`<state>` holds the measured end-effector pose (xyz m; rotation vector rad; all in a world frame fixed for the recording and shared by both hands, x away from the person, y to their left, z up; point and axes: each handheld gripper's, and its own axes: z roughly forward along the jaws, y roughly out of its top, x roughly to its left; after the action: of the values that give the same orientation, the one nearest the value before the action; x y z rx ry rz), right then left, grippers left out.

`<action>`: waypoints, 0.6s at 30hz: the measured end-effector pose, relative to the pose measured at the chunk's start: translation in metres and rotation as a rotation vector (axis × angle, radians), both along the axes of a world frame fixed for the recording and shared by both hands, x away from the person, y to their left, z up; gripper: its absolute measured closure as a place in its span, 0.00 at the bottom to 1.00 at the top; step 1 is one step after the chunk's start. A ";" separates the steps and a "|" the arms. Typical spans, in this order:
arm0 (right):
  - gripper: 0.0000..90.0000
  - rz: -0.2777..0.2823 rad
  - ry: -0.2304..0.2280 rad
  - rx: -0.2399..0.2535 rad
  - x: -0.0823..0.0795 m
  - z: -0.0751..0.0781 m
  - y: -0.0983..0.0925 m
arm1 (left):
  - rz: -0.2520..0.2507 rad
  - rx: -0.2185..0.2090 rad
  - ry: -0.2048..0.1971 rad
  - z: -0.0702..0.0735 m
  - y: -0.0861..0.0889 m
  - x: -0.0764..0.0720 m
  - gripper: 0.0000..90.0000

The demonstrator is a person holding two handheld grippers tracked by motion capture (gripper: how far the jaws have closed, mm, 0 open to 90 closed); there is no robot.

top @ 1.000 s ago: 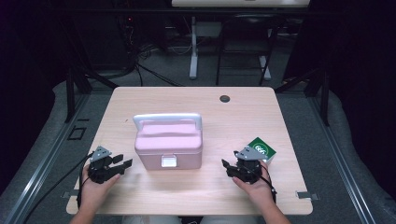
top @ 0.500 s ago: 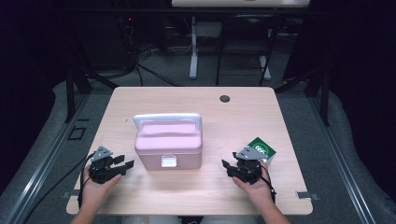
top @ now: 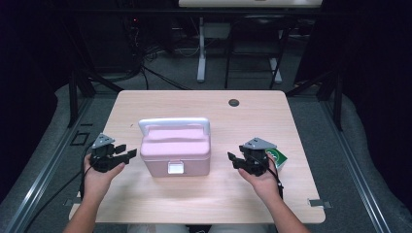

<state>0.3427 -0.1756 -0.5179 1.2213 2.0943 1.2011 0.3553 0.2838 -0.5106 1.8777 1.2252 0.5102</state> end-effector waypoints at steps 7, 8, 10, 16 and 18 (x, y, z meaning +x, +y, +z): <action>0.65 -0.032 0.032 0.052 0.021 -0.013 0.006 | -0.006 -0.013 -0.008 -0.017 -0.006 -0.004 0.63; 0.65 -0.033 0.032 0.056 0.022 -0.015 0.008 | -0.013 -0.025 -0.002 -0.019 -0.006 -0.005 0.64; 0.65 -0.025 0.029 0.067 0.022 -0.017 0.013 | -0.034 -0.042 0.007 -0.023 -0.007 -0.006 0.64; 0.66 -0.002 -0.002 0.067 0.016 -0.020 0.025 | -0.060 -0.098 0.002 -0.026 -0.013 -0.007 0.66; 0.66 0.007 0.001 0.061 0.016 -0.021 0.029 | -0.067 -0.105 -0.003 -0.026 -0.015 -0.007 0.66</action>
<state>0.3584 -0.1463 -0.5393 1.2429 2.0781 1.2757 0.3479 0.2686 -0.5364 1.8218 1.1607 0.4055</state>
